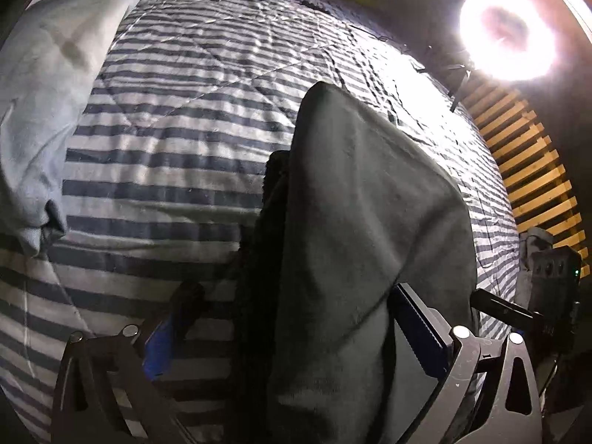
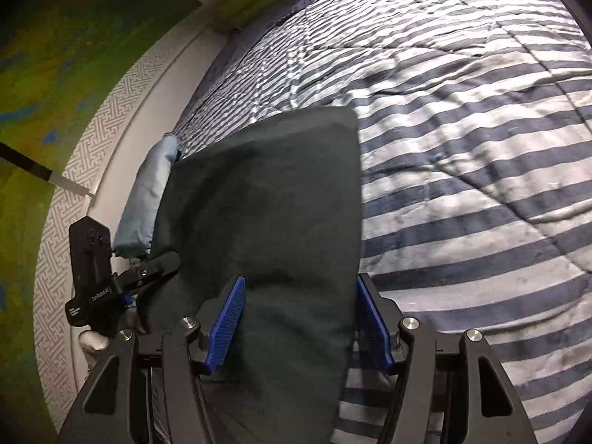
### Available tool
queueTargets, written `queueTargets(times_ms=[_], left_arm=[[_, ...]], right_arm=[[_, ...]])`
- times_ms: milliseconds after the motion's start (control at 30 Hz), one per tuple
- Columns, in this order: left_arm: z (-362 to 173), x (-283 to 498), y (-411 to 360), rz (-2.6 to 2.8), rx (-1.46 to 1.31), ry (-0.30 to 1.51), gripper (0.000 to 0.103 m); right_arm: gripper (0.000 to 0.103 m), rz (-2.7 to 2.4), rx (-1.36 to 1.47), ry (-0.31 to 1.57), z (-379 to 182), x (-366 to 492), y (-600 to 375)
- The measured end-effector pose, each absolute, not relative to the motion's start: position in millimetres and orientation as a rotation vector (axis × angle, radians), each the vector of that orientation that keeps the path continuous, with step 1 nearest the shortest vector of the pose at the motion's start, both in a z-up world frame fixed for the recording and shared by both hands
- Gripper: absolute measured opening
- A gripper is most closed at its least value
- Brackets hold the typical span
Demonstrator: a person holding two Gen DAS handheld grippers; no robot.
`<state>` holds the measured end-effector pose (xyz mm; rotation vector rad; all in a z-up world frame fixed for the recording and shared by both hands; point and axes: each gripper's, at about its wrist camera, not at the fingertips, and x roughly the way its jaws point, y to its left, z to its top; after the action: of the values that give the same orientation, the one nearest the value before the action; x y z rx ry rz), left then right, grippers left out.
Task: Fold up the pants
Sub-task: 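Grasp the folded black trousers with the right tool while the left tool pinches them, then lift the folded trousers with both tools and carry them toward the light-blue cloth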
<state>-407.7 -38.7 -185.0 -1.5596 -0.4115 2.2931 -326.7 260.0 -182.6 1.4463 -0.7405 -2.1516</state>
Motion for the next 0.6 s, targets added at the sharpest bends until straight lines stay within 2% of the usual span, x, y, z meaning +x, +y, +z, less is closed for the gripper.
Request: queueTargets(times_ms=[100, 167, 267, 367, 500, 600], left_arm=[[-184, -402, -29, 2.309, -1.529, -0.36, 0.101], [-183, -397, -18, 2.313, -1.522, -0.312, 0.089], [-181, -391, -10, 2.363, -1.524, -0.238, 0.081], [-179, -387, -8, 2.36, -1.518, -0.257, 0.072], [-178, -383, -8, 2.36, -1.503, -0.259, 0.07], [-182, -380, -10, 2.362, -1.473, -0.311, 0.078]], right_arm=[[0.058, -2.143, 1.438, -0.723, -183, -327, 256], [0.057, -2.139, 1.433, -0.712, -183, -327, 254], [0.056, -2.127, 1.43, -0.707, -183, -327, 251], [0.043, -2.123, 1.443, -0.692, -184, -327, 246], [0.035, -2.144, 1.454, -0.663, -184, -326, 242], [0.033, -2.146, 1.457, -0.672, -185, -326, 245]])
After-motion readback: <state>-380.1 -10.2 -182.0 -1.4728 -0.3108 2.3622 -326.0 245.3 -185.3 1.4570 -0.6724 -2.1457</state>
